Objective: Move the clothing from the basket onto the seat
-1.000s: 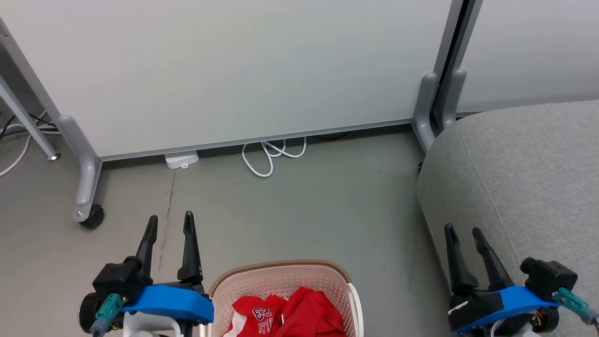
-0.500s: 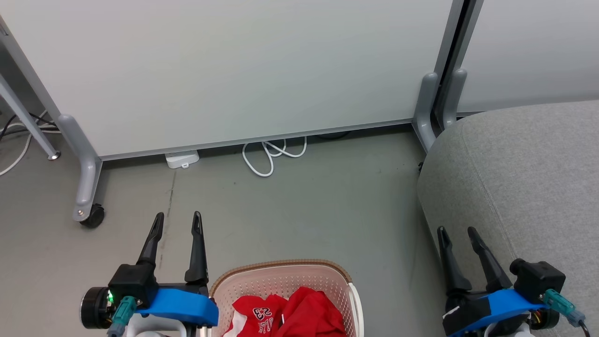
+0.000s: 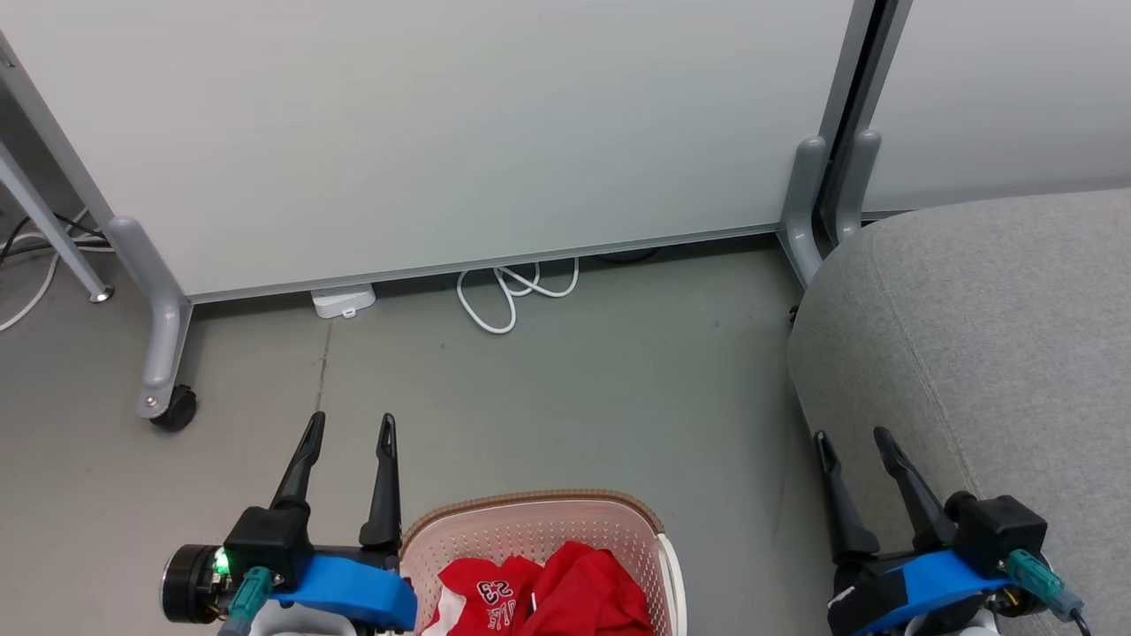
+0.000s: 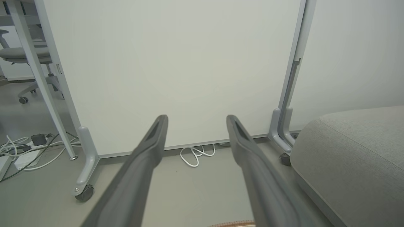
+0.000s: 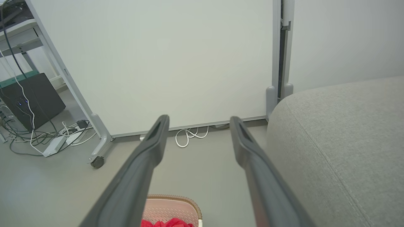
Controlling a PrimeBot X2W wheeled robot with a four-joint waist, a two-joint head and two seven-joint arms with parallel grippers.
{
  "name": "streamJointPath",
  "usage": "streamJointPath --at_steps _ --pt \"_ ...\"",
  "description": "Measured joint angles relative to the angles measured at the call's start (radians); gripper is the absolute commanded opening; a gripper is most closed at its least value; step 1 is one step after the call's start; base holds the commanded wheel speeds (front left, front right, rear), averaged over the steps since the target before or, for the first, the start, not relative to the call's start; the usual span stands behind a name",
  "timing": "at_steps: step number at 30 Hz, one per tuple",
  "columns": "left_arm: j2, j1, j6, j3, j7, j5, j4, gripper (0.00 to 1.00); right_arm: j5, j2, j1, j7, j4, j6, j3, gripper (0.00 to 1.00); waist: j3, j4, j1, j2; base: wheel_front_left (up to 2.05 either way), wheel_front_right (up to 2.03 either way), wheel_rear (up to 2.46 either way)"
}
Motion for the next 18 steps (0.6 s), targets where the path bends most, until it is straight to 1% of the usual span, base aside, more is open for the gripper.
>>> streamJointPath --at_steps 7,18 --pt "0.000 -0.005 -0.016 -0.001 -0.009 0.016 0.035 1.00 -0.028 0.000 0.000 -0.009 0.014 0.000 -0.002 1.00 -0.001 0.001 0.0000 0.0000 0.00 0.00 0.00" --pt "-0.001 -0.005 -0.020 -0.002 -0.009 0.010 0.046 1.00 -0.025 -0.001 0.000 -0.009 0.028 0.000 -0.004 1.00 -0.003 0.001 0.0000 0.0000 0.00 0.00 0.00"
